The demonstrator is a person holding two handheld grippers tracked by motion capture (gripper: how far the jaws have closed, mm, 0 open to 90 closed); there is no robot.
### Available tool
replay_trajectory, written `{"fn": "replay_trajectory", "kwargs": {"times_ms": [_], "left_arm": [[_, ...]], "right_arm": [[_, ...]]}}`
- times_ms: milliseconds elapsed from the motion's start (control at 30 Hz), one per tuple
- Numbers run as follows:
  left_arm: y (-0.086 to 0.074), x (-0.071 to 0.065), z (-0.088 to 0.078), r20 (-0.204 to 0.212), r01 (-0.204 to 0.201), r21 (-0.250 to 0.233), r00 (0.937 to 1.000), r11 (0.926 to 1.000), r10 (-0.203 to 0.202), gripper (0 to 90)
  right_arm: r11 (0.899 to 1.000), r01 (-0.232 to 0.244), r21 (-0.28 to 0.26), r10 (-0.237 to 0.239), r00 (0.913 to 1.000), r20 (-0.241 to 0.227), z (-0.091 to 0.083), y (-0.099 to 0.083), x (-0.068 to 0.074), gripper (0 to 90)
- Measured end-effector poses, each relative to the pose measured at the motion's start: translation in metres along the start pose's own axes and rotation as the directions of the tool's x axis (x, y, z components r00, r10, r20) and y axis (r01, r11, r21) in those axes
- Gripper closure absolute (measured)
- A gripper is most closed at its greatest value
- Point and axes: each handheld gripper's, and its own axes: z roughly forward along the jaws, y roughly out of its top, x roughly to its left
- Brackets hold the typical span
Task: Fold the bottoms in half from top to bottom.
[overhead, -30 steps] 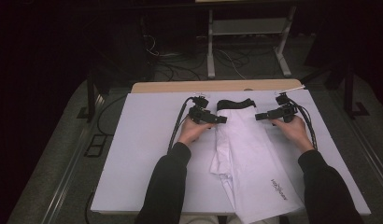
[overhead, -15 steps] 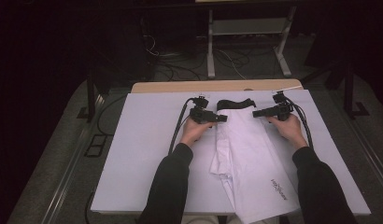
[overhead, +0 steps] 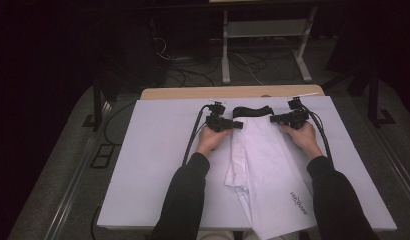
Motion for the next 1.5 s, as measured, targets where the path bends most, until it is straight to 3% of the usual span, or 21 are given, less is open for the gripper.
{"fn": "replay_trajectory", "kwargs": {"times_ms": [100,467,633,967,1500], "left_arm": [[0.000,0.001,0.001,-0.002,0.034,-0.013,0.9994,0.9993,-0.034,63.7],[0.001,0.005,-0.004,0.028,0.105,-0.028,0.9942,0.9941,-0.104,84.6],[0.004,-0.002,-0.008,0.027,0.076,-0.036,0.9968,0.9965,-0.075,85.7],[0.007,-0.015,-0.020,0.018,0.025,-0.056,0.9996,0.9981,-0.024,85.9],[0.007,-0.034,-0.033,0.030,-0.005,-0.060,0.9995,0.9982,0.007,86.0]], "right_arm": [[1.000,-0.002,0.005,0.002,0.9999,0.012,0.000,-0.001,0.001,86.6],[0.999,-0.010,-0.040,0.009,0.9995,-0.032,-0.014,0.003,0.004,88.2],[0.998,0.018,-0.064,-0.020,0.9993,-0.032,-0.020,0.004,0.011,88.3],[0.994,0.012,-0.111,-0.018,0.9984,-0.053,-0.031,0.001,0.013,88.3],[0.984,0.005,-0.177,-0.024,0.9937,-0.110,-0.060,-0.008,0.018,88.3]]}}
